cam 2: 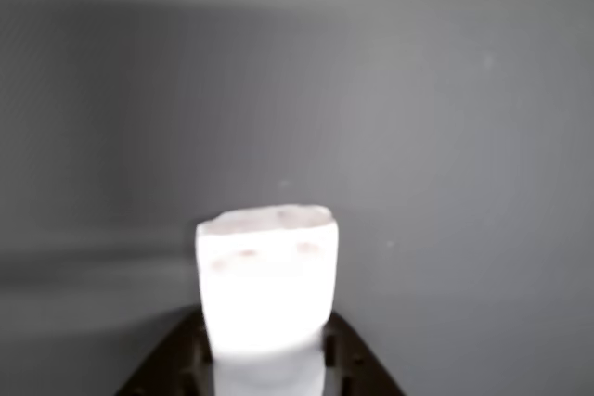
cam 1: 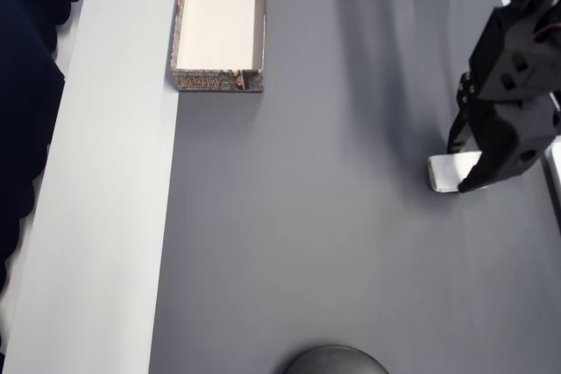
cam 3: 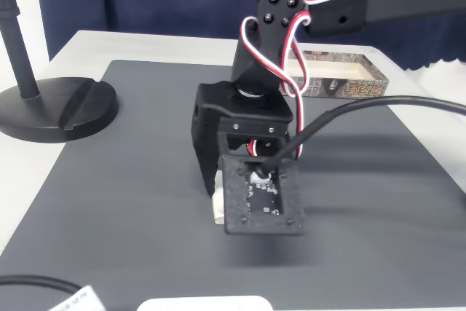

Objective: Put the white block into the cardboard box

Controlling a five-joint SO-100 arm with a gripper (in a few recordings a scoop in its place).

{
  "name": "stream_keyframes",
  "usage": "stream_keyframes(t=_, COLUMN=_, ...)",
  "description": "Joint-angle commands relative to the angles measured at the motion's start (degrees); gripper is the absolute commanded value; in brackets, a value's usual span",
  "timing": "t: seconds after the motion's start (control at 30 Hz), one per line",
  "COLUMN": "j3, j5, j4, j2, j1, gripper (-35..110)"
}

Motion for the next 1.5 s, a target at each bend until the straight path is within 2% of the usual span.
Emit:
stream_keyframes(t=0.0, j3=1.32, j5=-4.22, j4=1.85, j2=5.54, j1=-0.7, gripper=3)
stream_keyframes(t=0.5, j3=9.4, j5=-6.06, j4=3.16, j2=14.06, j1=0.35, gripper=2)
stream_keyframes(t=0.87, j3=18.37, j5=-13.01, j4=3.16, j2=25.22, j1=2.02, gripper=1)
stream_keyframes(t=1.47, j3=30.94, j5=-36.83, j4=2.81, j2=43.77, j1=9.23, gripper=-2)
